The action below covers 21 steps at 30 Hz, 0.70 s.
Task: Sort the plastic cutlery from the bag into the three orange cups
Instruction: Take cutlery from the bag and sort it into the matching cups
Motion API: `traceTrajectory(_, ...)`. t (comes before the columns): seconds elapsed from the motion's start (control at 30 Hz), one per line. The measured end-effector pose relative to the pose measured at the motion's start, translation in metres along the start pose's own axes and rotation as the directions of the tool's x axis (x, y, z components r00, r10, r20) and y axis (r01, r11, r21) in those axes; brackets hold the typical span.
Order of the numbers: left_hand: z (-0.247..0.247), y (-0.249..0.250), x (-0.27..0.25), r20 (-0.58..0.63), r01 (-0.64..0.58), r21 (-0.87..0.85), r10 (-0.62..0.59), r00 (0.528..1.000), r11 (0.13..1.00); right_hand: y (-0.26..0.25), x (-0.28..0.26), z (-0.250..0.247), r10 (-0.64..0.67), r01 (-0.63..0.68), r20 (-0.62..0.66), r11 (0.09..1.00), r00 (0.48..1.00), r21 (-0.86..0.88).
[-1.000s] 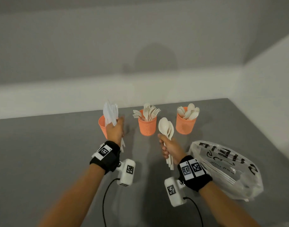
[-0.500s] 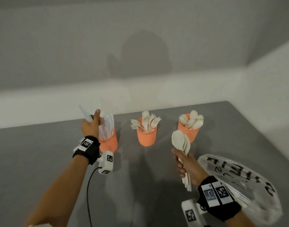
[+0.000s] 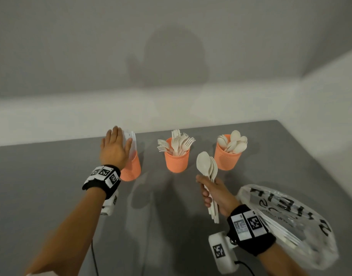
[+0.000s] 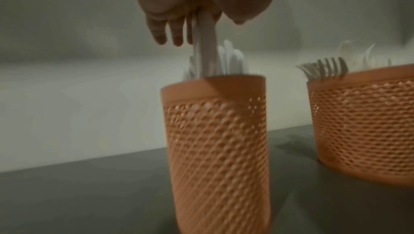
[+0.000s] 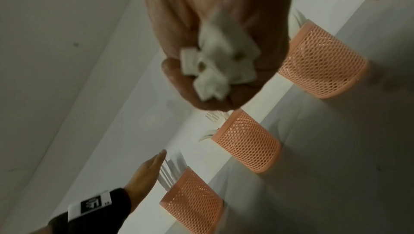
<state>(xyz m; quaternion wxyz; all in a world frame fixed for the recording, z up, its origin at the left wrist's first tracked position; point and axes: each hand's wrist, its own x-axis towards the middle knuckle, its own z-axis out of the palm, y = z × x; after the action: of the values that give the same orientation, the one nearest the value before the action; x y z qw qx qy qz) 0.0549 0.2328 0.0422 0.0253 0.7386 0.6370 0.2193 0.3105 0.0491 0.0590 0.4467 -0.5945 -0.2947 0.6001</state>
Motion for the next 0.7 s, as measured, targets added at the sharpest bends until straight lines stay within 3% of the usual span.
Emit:
traceTrajectory(0.1,-0.010,0.014,0.006,0.133,0.110,0.106,-0.124,0.983,0.988,0.001,-0.003,0.003,0.005,-0.005,0.002,1.000,1.000,-0.002)
traceTrajectory(0.17,-0.022,0.025,0.005,0.112,0.153,0.059,-0.159,0.981,0.986,0.001,-0.007,0.002,0.011,-0.011,0.010,1.000,1.000,0.019)
traceTrajectory(0.27,-0.041,0.050,-0.013,-0.164,0.020,-0.190,-0.052,0.985,0.982,-0.001,-0.010,-0.002,0.020,-0.021,0.028,0.998,0.999,0.064)
traceTrajectory(0.33,-0.050,0.075,-0.036,-0.293,-0.081,-0.462,-0.066,0.954,0.883,-0.001,-0.011,-0.004,0.023,-0.030,0.060,0.992,0.998,0.121)
traceTrajectory(0.37,-0.052,0.090,-0.050,-0.262,-0.077,-0.587,-0.099,0.960,0.806,0.000,-0.011,-0.004,0.019,-0.031,0.079,0.986,0.997,0.161)
traceTrajectory(0.43,-0.049,0.116,-0.076,-0.047,0.042,-0.766,-0.121,0.992,0.641,0.002,-0.011,-0.001,-0.013,-0.009,0.105,0.978,0.994,0.207)
traceTrajectory(0.47,-0.044,0.128,-0.089,0.080,0.118,-0.791,-0.090,0.993,0.600,0.004,-0.012,0.001,-0.039,0.020,0.103,0.983,0.994,0.181)
traceTrajectory(0.57,-0.025,0.153,-0.116,0.383,0.306,-0.767,0.019,0.924,0.564,0.009,-0.015,0.012,-0.138,0.144,0.104,0.988,0.985,-0.063)
traceTrajectory(0.63,-0.016,0.163,-0.125,0.458,0.394,-0.760,-0.004,0.889,0.517,0.012,-0.016,0.018,-0.192,0.217,0.131,0.952,0.973,-0.215)
traceTrajectory(0.7,-0.009,0.165,-0.129,0.461,0.419,-0.760,-0.042,0.886,0.497,0.015,-0.016,0.020,-0.211,0.247,0.161,0.935,0.964,-0.254)
